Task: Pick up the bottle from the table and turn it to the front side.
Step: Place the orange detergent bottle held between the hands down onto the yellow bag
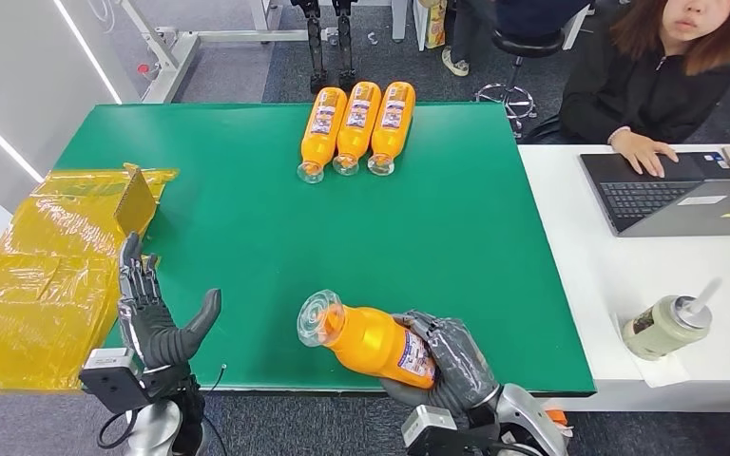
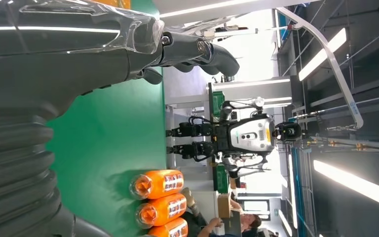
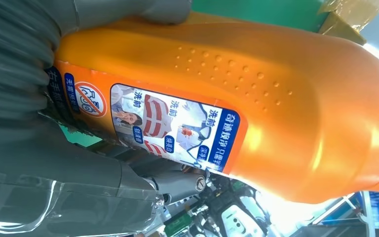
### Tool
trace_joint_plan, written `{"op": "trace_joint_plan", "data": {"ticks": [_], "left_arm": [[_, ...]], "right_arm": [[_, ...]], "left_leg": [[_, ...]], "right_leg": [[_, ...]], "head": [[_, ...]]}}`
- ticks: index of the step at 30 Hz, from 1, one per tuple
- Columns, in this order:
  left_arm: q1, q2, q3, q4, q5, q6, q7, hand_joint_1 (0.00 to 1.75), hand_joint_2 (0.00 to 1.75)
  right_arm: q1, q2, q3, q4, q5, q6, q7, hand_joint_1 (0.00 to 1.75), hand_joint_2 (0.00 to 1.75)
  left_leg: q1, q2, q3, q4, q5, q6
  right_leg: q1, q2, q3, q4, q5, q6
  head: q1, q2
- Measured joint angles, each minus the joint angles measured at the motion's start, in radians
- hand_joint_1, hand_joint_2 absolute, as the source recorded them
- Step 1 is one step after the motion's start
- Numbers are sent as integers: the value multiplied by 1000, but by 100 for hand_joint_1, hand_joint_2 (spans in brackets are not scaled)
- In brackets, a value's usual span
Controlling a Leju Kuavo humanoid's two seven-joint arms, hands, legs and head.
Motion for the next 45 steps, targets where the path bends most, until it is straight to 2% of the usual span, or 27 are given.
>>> {"op": "trace_joint_plan", "data": {"ticks": [6,12,19,26,32,40,45], "left_arm": [[29,1,-12,-42,2,-44,7,0,175],[109,15,-70,-149,5,-120,39,0,175],[154,16,-209,-198,128,-309,87,0,175],[145,17,-312,-206,177,-345,96,0,175],[120,14,-335,-205,188,-367,95,0,175],[71,-15,-342,-178,184,-366,90,0,175],[47,-20,-341,-140,176,-352,77,0,175]], "right_arm": [[10,-5,-19,0,-6,-36,-13,175,175],[47,-7,-116,2,-4,-92,-56,174,175],[68,-1,-177,8,14,-108,-95,175,175],[21,65,-182,73,47,-105,-78,173,175],[-89,129,-172,210,29,-107,-122,174,175],[-263,254,-80,391,-46,-102,-136,175,175],[-303,280,-22,440,-91,-105,-154,175,175]], "left_leg": [[0,0,0,0,0,0],[0,0,0,0,-1,1],[0,0,0,0,-2,1],[0,1,0,0,-1,1],[0,2,0,0,0,0],[0,1,1,0,1,0],[0,1,0,0,1,0]], "right_leg": [[0,0,0,0,0,0],[0,0,0,-1,-1,1],[0,0,0,-1,-1,1],[0,0,0,0,-1,1],[0,1,0,1,0,0],[0,0,0,1,0,0],[0,0,0,1,0,0]], "head": [[0,0],[0,0],[0,0],[0,0],[0,0],[0,0],[0,0]]}}
